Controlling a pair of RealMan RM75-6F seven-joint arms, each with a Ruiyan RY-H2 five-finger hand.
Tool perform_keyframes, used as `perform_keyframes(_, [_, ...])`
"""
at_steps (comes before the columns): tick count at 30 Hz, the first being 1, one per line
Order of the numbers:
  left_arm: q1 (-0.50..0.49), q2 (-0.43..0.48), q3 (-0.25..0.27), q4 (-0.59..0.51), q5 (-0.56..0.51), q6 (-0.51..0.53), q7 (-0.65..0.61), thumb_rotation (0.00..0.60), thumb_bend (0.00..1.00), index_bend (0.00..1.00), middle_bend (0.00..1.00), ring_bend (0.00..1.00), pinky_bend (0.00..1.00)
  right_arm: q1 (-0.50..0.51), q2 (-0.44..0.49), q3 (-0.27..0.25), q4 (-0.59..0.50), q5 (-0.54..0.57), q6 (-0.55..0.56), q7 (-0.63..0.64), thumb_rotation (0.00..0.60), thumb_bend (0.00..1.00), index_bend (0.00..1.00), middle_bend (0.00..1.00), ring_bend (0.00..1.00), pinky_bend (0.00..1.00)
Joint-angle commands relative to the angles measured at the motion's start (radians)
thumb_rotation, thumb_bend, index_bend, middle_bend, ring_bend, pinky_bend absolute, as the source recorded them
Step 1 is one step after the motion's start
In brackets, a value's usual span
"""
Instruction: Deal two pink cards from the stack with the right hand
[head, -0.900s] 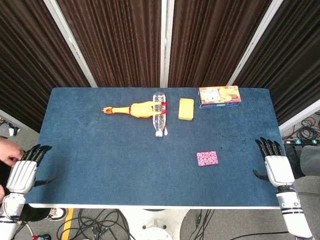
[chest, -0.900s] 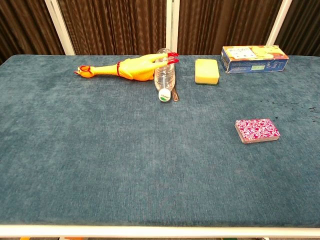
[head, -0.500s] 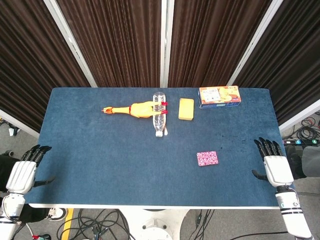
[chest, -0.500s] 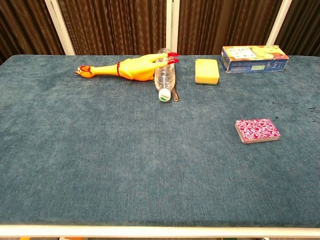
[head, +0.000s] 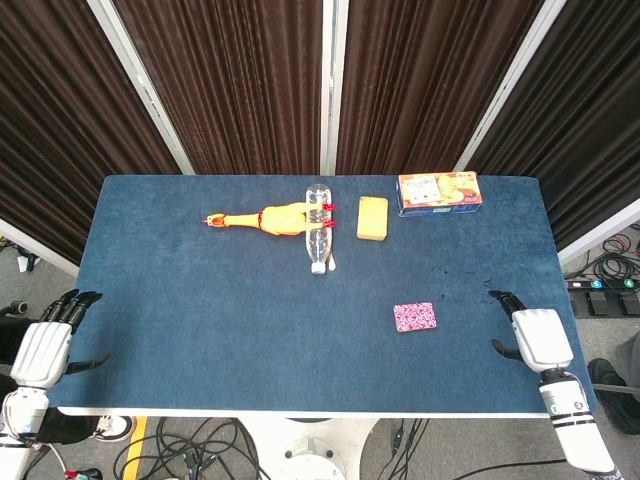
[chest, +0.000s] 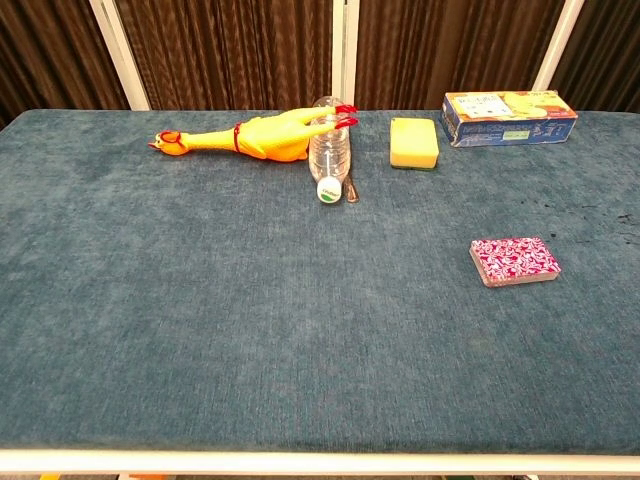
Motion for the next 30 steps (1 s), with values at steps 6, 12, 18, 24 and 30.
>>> perform_keyframes(6, [-0.004, 0.006, 0.001, -0.009, 0.006, -0.003, 0.009, 0.6, 0.03, 0.16, 0.14, 0.08, 0.18, 0.062, 0.002, 0.013, -0.068, 0.041, -0.078, -0.185, 0.6, 0.1, 0.34, 0.32, 0.87, 1.0])
perform_keyframes(12, [0.001, 0.007, 0.002, -0.003, -0.001, -0.003, -0.004, 0.6, 0.03, 0.16, 0.14, 0.08, 0.18, 0.133, -0.022, 0.025, -0.109, 0.143, -0.194, -0.341, 0.6, 0.1, 0.25, 0.3, 0.87, 1.0])
perform_keyframes(18, [0.004, 0.003, 0.005, 0.011, -0.001, -0.004, -0.016, 0.6, 0.03, 0.16, 0.14, 0.08, 0.18, 0.194, -0.086, 0.032, -0.101, 0.188, -0.251, -0.413, 0.6, 0.1, 0.23, 0.29, 0.86, 1.0])
perform_keyframes(24, [0.008, 0.004, 0.004, 0.021, -0.005, -0.001, -0.029, 0.6, 0.03, 0.16, 0.14, 0.08, 0.18, 0.247, -0.129, 0.046, -0.091, 0.262, -0.293, -0.476, 0.6, 0.1, 0.24, 0.29, 0.86, 1.0])
perform_keyframes(30, [0.008, 0.001, 0.004, 0.029, -0.005, -0.003, -0.036, 0.6, 0.03, 0.16, 0.14, 0.08, 0.18, 0.289, -0.163, 0.047, -0.071, 0.336, -0.315, -0.528, 0.6, 0.1, 0.24, 0.29, 0.86, 1.0])
